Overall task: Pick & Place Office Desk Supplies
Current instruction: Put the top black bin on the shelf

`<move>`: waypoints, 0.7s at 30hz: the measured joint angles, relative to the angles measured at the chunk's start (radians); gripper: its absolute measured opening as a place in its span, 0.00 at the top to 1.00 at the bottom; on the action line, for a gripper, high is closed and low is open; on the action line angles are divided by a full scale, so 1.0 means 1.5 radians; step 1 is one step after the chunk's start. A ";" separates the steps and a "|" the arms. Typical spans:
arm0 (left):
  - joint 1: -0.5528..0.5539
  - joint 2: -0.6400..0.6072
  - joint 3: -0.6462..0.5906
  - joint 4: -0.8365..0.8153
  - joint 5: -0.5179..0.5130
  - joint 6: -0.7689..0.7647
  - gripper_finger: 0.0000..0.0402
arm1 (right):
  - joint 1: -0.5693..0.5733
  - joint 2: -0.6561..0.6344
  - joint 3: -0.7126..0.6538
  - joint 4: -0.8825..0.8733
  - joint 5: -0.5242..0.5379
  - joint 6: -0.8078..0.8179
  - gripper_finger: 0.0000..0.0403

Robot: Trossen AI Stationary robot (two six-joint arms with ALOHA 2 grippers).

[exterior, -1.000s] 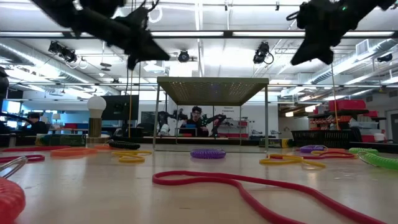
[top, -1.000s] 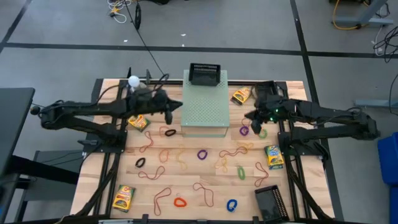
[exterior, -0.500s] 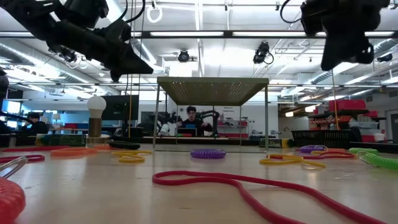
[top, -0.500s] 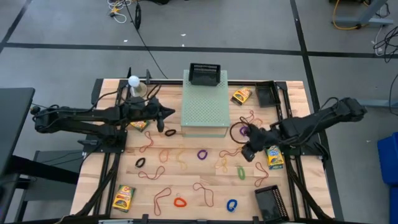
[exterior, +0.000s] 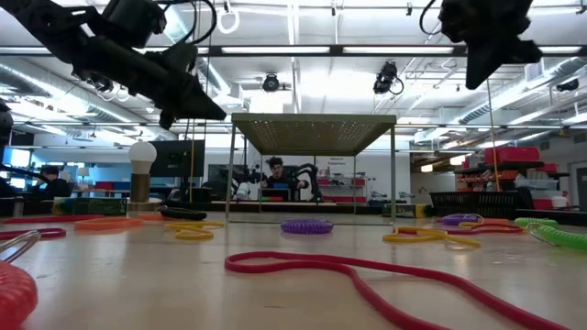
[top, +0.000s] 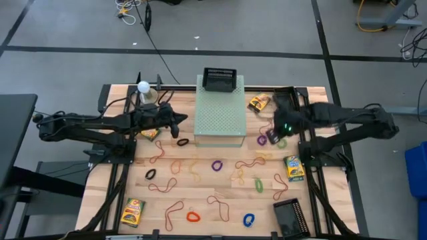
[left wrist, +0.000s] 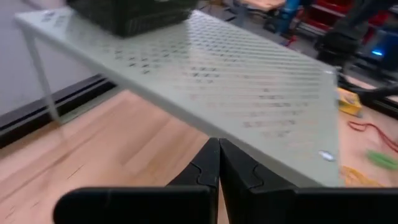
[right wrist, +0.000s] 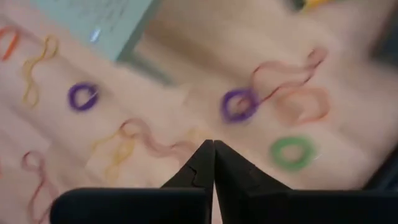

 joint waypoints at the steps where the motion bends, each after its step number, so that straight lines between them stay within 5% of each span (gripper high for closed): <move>1: 0.000 0.004 0.000 -0.001 -0.007 -0.014 0.98 | -0.036 -0.006 0.000 -0.003 0.001 -0.045 0.98; 7: -0.011 0.029 0.000 0.016 -0.071 -0.113 0.98 | -0.289 -0.013 -0.010 0.021 -0.014 -0.250 0.97; 12: -0.027 0.043 0.000 0.020 -0.120 -0.148 0.98 | -0.463 -0.012 -0.122 0.151 -0.135 -0.310 0.97; 21: -0.027 0.049 0.000 0.017 -0.115 -0.144 0.98 | -0.520 0.055 -0.217 0.264 -0.069 -0.276 0.90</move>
